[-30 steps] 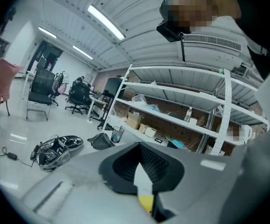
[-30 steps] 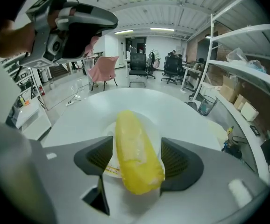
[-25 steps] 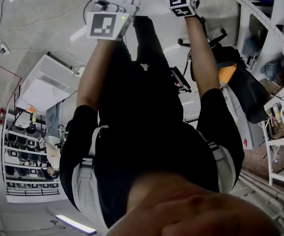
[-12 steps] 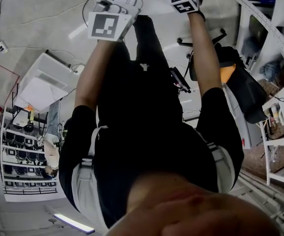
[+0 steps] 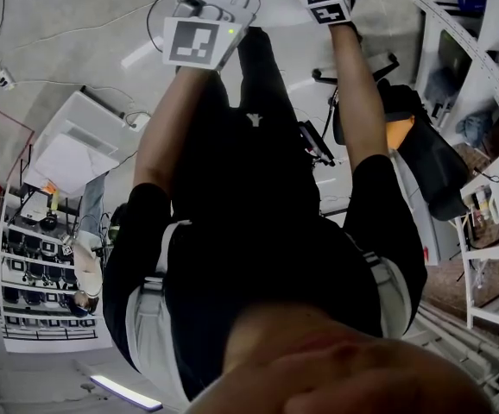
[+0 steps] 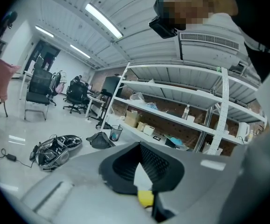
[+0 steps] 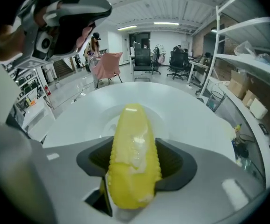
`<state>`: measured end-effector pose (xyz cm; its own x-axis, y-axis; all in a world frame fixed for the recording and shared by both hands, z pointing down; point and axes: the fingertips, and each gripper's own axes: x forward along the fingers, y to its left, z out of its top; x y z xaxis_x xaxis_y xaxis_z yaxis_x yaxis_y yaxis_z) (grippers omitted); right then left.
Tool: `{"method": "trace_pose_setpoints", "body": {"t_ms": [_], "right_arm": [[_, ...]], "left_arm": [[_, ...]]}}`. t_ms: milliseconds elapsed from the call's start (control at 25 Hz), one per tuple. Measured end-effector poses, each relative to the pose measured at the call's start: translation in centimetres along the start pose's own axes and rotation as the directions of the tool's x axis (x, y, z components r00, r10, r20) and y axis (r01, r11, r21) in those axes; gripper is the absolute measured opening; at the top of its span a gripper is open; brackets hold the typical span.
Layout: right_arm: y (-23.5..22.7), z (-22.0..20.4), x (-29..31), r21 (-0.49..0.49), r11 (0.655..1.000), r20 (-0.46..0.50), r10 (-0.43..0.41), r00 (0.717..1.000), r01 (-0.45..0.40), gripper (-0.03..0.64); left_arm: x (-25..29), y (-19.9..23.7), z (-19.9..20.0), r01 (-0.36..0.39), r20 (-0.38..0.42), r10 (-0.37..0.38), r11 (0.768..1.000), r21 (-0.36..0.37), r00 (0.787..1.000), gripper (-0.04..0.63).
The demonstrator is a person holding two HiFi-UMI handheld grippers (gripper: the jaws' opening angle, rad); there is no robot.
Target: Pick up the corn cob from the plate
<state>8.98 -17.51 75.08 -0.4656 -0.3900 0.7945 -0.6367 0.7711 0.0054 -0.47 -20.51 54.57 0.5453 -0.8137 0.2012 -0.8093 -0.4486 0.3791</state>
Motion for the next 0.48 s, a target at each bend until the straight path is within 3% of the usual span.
{"method": "trace_pose_setpoints", "body": {"t_ms": [480], "right_arm": [[-0.14, -0.20, -0.26, 0.096, 0.995, 0.017, -0.042, 0.999, 0.041, 0.264]], "left_arm": [[-0.17, -0.19, 0.67, -0.023, 0.029, 0.023, 1.000, -0.006, 0.999, 0.000]]}}
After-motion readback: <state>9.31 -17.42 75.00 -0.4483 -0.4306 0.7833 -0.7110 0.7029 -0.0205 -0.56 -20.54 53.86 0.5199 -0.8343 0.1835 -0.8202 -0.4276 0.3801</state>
